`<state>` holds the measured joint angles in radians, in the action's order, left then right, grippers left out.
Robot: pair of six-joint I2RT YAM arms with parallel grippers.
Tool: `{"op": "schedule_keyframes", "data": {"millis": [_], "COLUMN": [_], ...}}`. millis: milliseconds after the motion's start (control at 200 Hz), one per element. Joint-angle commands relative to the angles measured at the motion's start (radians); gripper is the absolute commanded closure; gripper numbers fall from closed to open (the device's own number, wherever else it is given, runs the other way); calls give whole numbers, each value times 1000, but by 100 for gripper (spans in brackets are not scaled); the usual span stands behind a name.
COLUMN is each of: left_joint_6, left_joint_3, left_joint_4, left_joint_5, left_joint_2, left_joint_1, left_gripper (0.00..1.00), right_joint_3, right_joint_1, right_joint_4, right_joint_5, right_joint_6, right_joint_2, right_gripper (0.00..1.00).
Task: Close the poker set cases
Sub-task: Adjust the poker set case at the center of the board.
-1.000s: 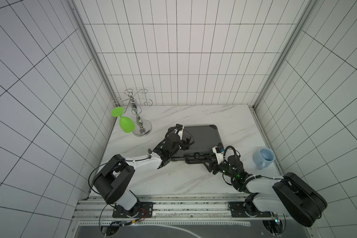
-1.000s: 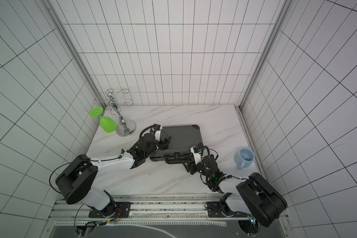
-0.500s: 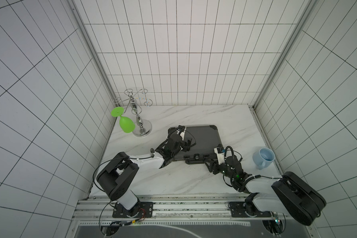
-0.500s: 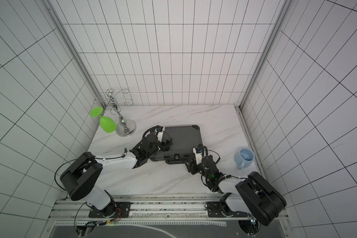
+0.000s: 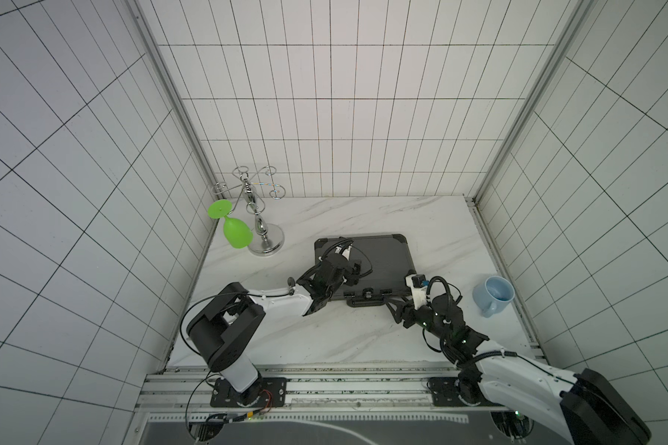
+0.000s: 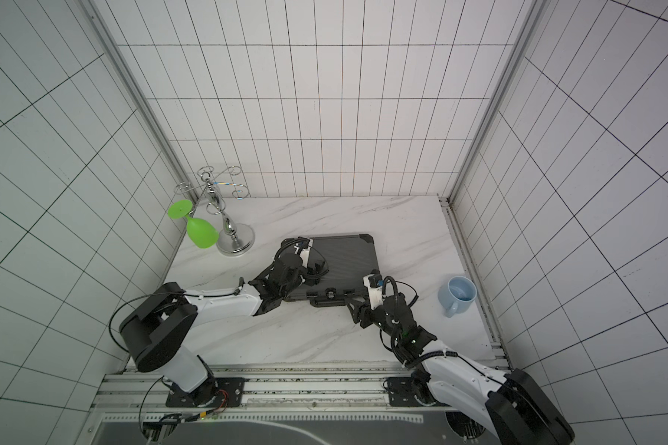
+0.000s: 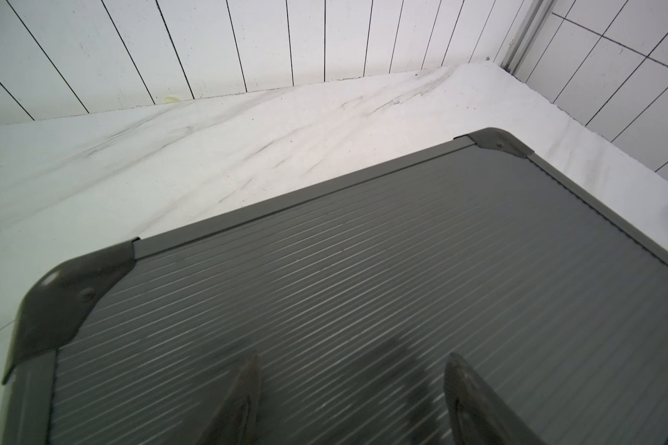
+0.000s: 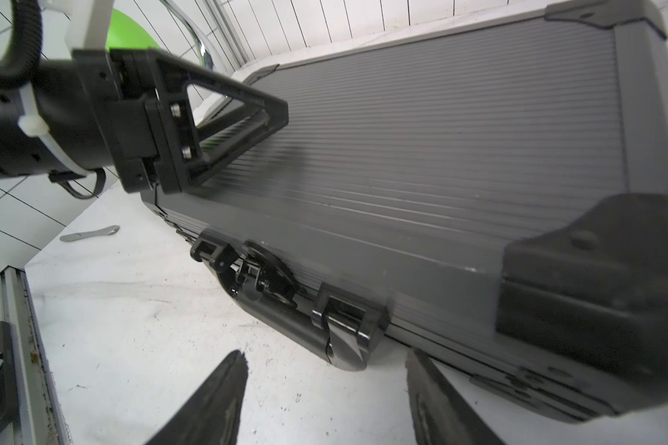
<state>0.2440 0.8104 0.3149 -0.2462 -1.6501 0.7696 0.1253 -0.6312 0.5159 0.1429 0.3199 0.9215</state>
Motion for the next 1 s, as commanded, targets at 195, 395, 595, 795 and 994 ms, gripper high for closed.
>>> {"op": "schedule_keyframes", "data": {"millis": [195, 395, 595, 795, 994], "left_joint_6": [108, 134, 143, 151, 164], "left_joint_3": [-16, -50, -45, -52, -64], "left_joint_4": [-36, -10, 9, 20, 39], "left_joint_5": [112, 115, 137, 151, 172], "left_joint_2": [-120, -134, -157, -163, -166], "left_joint_1": [0, 0, -1, -7, -24], "left_gripper": [30, 30, 30, 31, 31], "right_joint_3": [124, 146, 150, 164, 170], "right_joint_1": [-11, -13, -12, -1, 58], "right_joint_4": [55, 133, 241, 268, 271], "right_joint_5": [144, 222, 197, 52, 9], "right_joint_6": [-23, -3, 48, 85, 124], "right_joint_2": [103, 171, 221, 250, 275], "right_gripper": [33, 33, 32, 29, 26]}}
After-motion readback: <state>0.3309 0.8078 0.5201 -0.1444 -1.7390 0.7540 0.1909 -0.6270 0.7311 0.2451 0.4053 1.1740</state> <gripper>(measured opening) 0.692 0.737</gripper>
